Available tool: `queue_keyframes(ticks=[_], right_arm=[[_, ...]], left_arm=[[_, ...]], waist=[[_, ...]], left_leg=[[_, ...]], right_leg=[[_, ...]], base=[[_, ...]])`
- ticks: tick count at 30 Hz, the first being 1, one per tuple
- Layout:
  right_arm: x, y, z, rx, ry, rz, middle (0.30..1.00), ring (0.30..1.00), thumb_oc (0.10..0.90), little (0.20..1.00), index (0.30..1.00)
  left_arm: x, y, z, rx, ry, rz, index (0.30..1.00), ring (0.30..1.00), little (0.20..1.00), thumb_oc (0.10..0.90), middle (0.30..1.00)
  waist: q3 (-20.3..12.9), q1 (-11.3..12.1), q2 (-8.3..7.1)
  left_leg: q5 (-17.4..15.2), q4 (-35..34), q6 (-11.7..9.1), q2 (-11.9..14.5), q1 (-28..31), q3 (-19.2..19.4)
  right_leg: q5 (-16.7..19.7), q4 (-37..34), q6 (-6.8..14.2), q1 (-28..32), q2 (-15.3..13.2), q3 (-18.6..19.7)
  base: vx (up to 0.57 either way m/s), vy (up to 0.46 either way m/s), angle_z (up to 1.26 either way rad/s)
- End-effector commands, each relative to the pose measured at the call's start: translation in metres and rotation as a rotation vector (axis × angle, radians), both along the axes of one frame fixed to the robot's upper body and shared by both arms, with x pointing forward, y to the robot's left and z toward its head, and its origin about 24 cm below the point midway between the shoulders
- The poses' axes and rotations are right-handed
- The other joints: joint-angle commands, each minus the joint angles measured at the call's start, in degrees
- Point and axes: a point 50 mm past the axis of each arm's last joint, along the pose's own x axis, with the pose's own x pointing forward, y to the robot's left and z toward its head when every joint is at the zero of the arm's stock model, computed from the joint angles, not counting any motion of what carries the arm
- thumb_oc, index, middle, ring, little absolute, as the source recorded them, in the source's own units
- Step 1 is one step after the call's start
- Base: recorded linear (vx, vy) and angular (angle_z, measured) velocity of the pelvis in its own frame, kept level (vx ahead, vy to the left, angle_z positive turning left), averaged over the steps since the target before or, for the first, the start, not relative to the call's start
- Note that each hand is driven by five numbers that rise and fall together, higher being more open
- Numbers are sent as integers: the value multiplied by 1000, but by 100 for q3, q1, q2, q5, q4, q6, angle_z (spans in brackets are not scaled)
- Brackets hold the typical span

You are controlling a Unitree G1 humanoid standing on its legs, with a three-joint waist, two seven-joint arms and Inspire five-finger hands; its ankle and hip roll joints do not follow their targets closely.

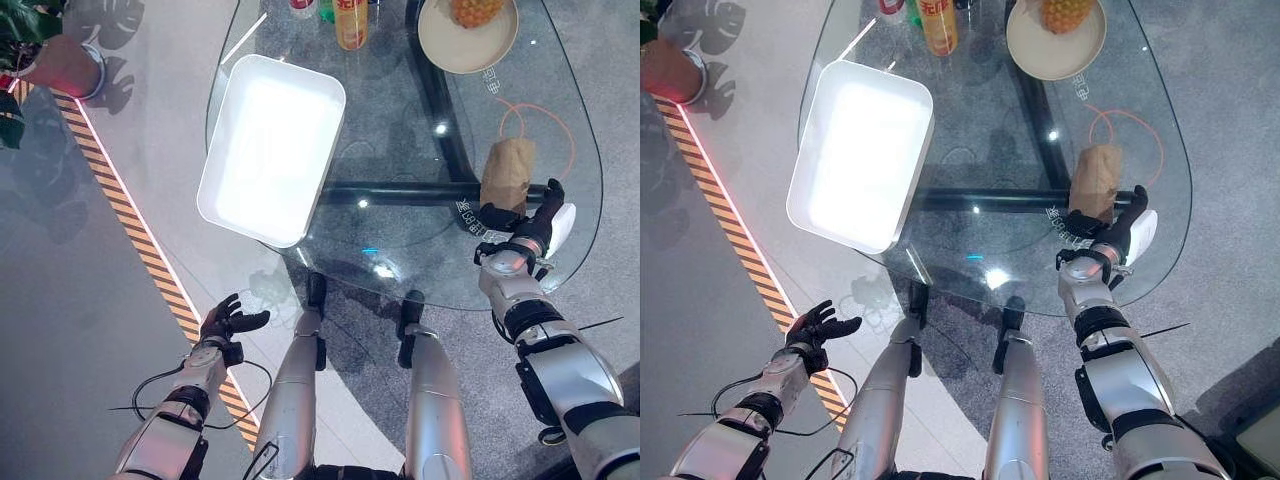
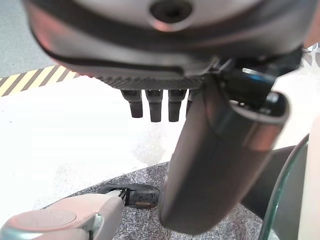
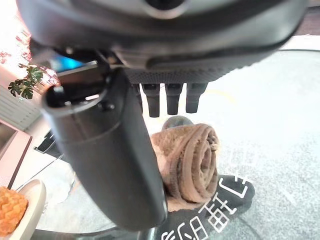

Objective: Wipe the table with a cloth and put it in the basket.

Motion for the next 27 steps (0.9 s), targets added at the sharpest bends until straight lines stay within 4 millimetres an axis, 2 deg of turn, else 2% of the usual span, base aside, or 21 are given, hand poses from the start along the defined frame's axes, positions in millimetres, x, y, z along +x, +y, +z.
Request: queue_keyframes(ticks=[1, 16, 17, 18, 19, 27], right_arm=[[-2, -16, 13, -51, -46, -64, 900, 900, 800, 900, 900], [4, -6, 10, -32, 4, 0, 900, 900, 800, 900, 900], [4, -6, 9, -32, 10, 1, 808, 808, 693, 793, 808], [4, -6, 8, -32, 20, 3, 665, 665, 525, 625, 665], [4, -5, 8, -35, 34, 8, 300, 300, 100, 200, 300], [2, -8, 0, -30, 97, 2, 300, 300, 100, 200, 300]], left_arm=[[-3, 11, 0, 47, 12, 50, 900, 900, 900, 800, 900], [0, 6, 1, 45, 12, 37, 900, 900, 900, 800, 900], [0, 7, 1, 46, 13, 36, 900, 900, 900, 800, 900], [-1, 6, 0, 45, 15, 35, 900, 900, 900, 800, 900], [0, 6, 0, 45, 14, 35, 900, 900, 900, 800, 900], [0, 5, 0, 45, 17, 30, 900, 900, 900, 800, 900]], waist=[[-108, -28, 29], [-108, -2, 59], [-108, 0, 60], [-108, 4, 63], [-108, 8, 63], [-108, 25, 73]], left_leg=[[-781, 655, 202, -374, -77, -96], [-736, 605, 197, -389, -74, -89], [-736, 603, 197, -390, -71, -91], [-767, 609, 199, -392, -43, -88], [-736, 597, 199, -387, -63, -87], [-716, 554, 209, -392, -36, -90]], right_leg=[[466, -737, -32, 180, 111, -248], [487, -754, -32, 158, 111, -261], [487, -757, -33, 162, 109, -264], [453, -742, -32, 185, 103, -269], [485, -759, -33, 170, 102, -276], [499, -781, -33, 185, 108, -291]], base=[[0, 0, 0], [0, 0, 0], [0, 0, 0], [0, 0, 0], [0, 0, 0], [0, 0, 0]])
